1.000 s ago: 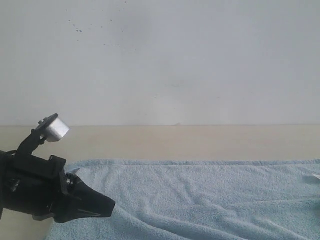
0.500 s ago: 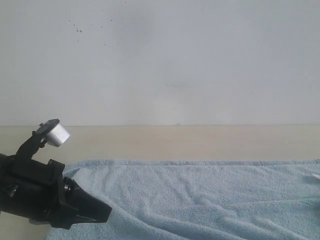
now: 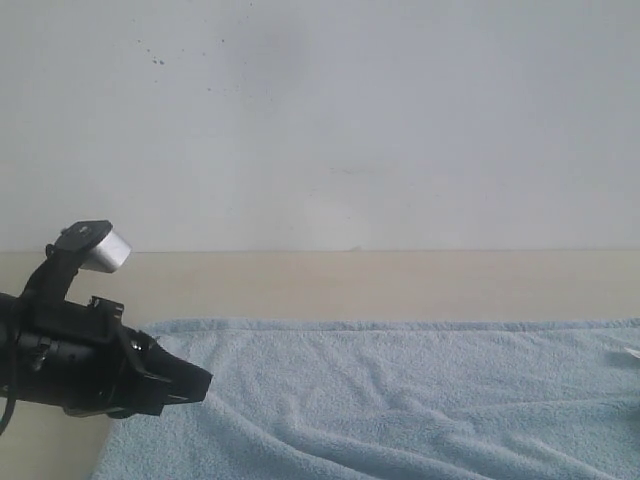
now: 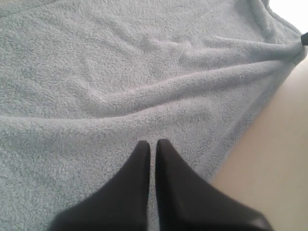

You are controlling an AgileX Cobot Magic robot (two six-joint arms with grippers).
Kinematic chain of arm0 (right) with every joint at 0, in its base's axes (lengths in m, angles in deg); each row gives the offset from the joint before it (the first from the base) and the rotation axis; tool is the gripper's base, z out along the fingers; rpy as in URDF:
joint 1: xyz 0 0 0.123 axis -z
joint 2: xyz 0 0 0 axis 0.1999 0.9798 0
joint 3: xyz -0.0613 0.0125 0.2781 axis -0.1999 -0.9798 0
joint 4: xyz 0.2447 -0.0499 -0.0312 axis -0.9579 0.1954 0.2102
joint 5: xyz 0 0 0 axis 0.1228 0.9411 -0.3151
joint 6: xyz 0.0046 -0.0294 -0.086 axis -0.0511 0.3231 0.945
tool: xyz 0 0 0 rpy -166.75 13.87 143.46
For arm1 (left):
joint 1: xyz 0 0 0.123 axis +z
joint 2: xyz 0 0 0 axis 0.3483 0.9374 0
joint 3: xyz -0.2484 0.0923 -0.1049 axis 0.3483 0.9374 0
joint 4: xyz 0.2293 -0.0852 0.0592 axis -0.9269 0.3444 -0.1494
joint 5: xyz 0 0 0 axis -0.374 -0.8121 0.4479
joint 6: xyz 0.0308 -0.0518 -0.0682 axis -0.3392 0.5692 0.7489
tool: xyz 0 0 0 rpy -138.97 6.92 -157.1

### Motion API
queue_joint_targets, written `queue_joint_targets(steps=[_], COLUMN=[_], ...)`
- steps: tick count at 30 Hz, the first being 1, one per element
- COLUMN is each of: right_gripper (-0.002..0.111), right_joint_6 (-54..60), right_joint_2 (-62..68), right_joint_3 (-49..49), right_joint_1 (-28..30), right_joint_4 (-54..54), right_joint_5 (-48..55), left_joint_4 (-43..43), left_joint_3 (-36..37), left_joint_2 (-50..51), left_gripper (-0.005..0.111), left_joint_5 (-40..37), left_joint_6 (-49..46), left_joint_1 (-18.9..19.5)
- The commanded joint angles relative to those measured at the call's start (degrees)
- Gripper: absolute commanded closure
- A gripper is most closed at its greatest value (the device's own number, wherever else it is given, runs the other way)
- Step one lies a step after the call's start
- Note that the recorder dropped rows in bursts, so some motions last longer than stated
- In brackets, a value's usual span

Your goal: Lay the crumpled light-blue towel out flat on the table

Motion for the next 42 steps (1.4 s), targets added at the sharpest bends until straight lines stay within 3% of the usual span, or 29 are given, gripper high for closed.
queue_joint_targets(steps=[1,8,13,19,31,37,42], right_gripper=[0.109,0.109,0.109,0.109,0.109,0.109,0.109], right_joint_6=[-7.2,-10.14,-8.8,-8.79,-9.45,-8.97,-8.81], right_joint_2=[0.06,0.06,2.22,2.22,5.61,5.61,5.61], right_joint_3=[-0.01,-0.01,-0.01,-0.01,0.09,0.09,0.3], right_joint_1=[0.15,0.15,0.04,0.15,0.04,0.04,0.04], right_joint_4=[7.12,11.82,13.17,13.32,13.98,14.11,14.02], right_joint_5=[4.18,3.62,-6.55,-6.07,-0.63,10.67,13.63], left_joint_4=[2.44,3.1,4.09,4.07,4.07,4.07,4.07], left_joint_3=[-0.21,-0.21,-0.21,-0.21,-0.21,-0.21,-0.21], left_joint_2=[0.13,0.13,0.13,0.13,0.13,0.13,0.13], left_gripper=[0.103,0.103,0.103,0.103,0.103,0.103,0.103], left_joint_5=[-0.36,-2.22,-2.22,-2.22,-2.82,-2.82,-3.89], left_joint_6=[0.43,0.43,0.43,0.17,0.18,0.18,0.18], left_joint_1=[-0.13,-0.13,-0.13,-0.13,-0.13,-0.13,-0.13])
